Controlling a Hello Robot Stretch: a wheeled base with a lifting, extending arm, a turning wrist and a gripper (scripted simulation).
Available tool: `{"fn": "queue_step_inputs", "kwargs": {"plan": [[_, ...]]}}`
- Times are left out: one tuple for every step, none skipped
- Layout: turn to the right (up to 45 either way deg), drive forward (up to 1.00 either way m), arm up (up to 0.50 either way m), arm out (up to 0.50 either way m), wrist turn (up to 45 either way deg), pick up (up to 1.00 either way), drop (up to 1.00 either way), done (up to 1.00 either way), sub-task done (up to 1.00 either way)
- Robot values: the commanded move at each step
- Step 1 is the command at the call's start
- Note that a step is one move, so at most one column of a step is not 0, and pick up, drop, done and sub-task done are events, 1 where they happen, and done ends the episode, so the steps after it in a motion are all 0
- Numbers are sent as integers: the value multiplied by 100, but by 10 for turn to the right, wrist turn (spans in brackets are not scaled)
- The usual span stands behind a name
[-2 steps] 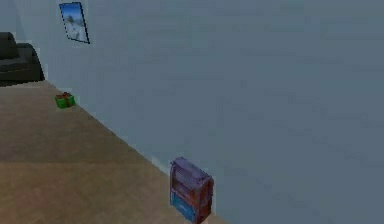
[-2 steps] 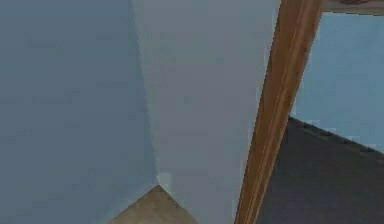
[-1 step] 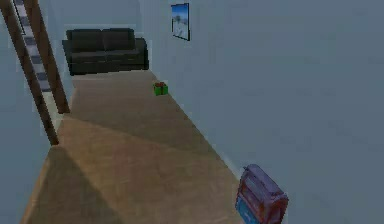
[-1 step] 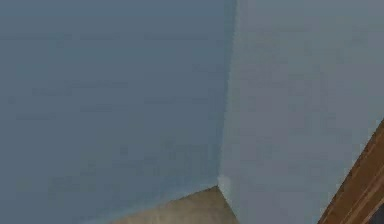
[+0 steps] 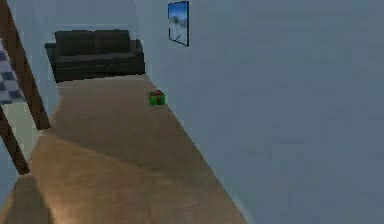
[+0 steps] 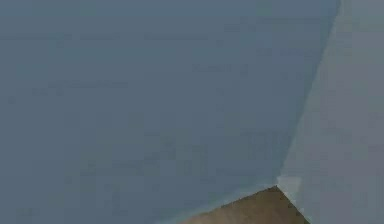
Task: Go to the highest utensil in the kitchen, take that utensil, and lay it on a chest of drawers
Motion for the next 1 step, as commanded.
{"fn": "queue_step_inputs", "kwargs": {"plan": [[-270,0,0,0,0,0,0,0,0]]}}
